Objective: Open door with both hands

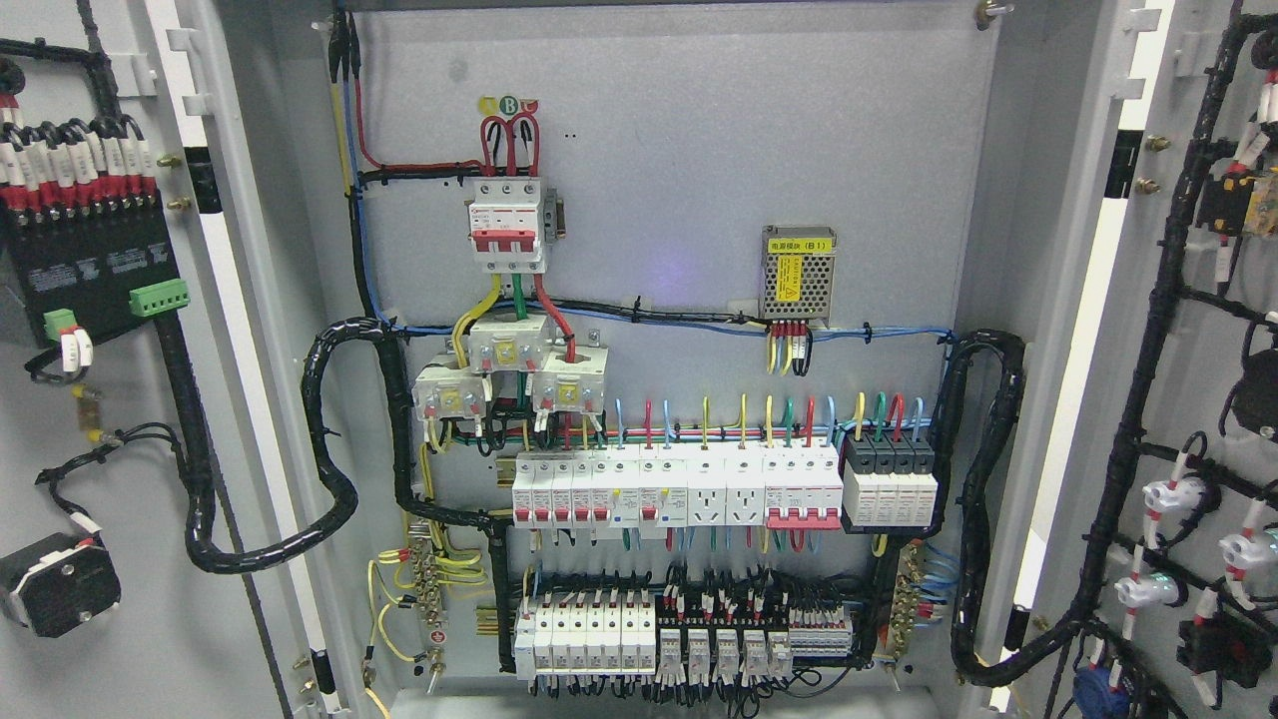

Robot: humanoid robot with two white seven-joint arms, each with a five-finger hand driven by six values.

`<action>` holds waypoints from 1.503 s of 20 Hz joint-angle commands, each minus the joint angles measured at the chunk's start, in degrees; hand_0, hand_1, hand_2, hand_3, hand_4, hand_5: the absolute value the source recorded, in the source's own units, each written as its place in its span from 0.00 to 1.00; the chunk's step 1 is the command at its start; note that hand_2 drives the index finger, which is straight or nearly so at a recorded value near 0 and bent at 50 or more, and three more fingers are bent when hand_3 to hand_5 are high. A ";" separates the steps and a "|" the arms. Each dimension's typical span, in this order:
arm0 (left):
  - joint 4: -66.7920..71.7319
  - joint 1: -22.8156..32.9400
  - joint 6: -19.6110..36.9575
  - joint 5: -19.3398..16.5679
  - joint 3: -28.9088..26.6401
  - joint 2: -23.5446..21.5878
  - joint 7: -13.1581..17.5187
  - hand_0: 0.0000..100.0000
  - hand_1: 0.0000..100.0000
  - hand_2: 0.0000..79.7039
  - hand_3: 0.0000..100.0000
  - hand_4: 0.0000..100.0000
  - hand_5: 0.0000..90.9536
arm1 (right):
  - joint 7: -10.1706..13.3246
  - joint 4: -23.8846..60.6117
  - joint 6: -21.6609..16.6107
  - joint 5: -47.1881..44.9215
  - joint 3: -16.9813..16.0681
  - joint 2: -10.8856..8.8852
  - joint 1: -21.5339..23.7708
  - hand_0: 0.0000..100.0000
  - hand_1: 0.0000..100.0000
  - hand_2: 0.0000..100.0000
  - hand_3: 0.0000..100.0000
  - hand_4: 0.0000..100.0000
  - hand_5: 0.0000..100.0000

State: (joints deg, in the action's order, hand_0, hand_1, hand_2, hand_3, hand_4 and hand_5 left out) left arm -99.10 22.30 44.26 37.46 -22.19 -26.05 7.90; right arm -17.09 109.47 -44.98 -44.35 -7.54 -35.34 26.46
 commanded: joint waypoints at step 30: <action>42.06 -32.23 -6.37 -1.94 4.70 -7.79 0.01 0.00 0.00 0.00 0.00 0.03 0.00 | -0.05 -0.40 -8.37 -1.96 0.16 -3.68 -1.32 0.00 0.00 0.00 0.00 0.00 0.00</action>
State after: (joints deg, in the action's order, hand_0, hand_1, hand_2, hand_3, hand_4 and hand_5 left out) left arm -67.79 -5.12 40.35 36.45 -20.17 -32.74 7.88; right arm -17.17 109.16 -44.98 -45.16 -7.59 -38.62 25.67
